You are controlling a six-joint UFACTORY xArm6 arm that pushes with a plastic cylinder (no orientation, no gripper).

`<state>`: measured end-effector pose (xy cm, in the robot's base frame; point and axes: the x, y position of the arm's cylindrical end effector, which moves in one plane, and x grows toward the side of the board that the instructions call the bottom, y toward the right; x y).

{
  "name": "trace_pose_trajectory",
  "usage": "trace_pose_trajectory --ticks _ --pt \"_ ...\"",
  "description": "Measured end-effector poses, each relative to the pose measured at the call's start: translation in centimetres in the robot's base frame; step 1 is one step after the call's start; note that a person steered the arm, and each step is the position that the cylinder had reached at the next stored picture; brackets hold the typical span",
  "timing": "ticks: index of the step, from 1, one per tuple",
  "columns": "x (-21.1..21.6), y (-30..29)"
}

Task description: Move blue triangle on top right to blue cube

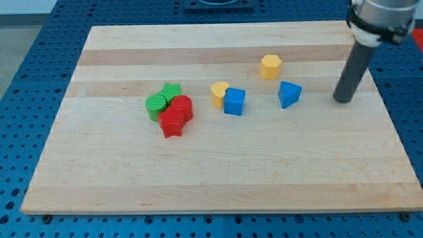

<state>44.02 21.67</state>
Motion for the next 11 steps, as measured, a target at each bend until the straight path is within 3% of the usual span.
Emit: trace_pose_trajectory --ticks 1,3,6,11 --pt "1.1 -3.0" --pt "-5.7 -3.7" --pt "-0.8 -2.3" --pt "-3.1 -10.4"
